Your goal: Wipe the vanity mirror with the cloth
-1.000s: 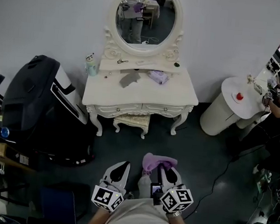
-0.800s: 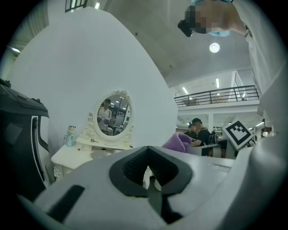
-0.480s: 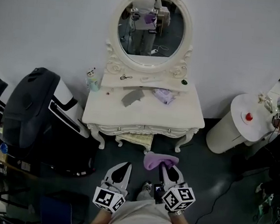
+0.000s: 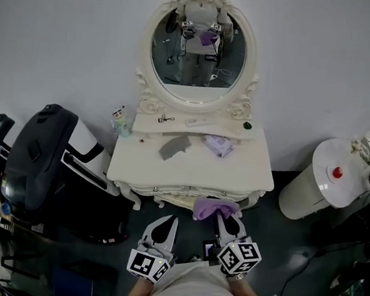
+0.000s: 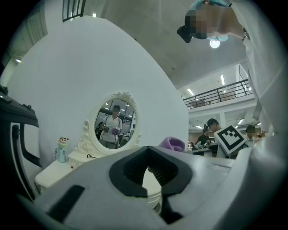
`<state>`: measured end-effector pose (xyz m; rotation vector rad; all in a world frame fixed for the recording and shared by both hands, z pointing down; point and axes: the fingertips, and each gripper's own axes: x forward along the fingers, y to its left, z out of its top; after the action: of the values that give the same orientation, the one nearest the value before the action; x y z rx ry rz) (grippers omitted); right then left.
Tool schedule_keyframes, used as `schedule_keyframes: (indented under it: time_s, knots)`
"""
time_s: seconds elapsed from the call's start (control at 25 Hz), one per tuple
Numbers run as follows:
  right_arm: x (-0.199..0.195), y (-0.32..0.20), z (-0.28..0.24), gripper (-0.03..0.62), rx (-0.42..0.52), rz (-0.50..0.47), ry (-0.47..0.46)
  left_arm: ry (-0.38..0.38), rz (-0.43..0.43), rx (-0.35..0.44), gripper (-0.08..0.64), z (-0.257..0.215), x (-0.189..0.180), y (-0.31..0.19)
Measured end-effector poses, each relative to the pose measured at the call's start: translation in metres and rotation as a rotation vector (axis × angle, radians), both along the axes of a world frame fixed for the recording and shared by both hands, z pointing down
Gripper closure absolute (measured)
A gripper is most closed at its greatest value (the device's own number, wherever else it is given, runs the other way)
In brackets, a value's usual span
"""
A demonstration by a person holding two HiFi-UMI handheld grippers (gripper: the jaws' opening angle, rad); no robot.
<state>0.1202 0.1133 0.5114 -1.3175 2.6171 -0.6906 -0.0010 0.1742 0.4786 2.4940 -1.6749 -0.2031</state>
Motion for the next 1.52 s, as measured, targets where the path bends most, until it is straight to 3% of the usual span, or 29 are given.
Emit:
schedule_keyframes:
  time_s: [0.2, 0.4, 0.76, 1.12, 1.52]
  knots:
    - [-0.01, -0.019, 0.01, 0.522, -0.032, -0.035, -0.008, 0.0, -0.045, -0.032, 0.56, 0.007, -0.012, -0.023]
    - [-0.014, -0.048, 0.023, 0.522, -0.059, -0.006, -0.007, 0.005, -0.033, -0.059, 0.56, 0.021, -0.021, -0.055]
    - [-0.025, -0.143, 0.021, 0.522, -0.048, 0.12, 0.027, 0.029, 0.092, -0.023, 0.56, 0.017, -0.043, -0.173]
    - [-0.089, -0.237, 0.001, 0.522, -0.036, 0.184, 0.051, 0.047, 0.172, -0.012, 0.56, 0.0, -0.104, -0.286]
    - [-0.13, -0.299, 0.0, 0.522, -0.027, 0.261, 0.081, 0.069, 0.269, -0.002, 0.56, -0.001, -0.141, -0.364]
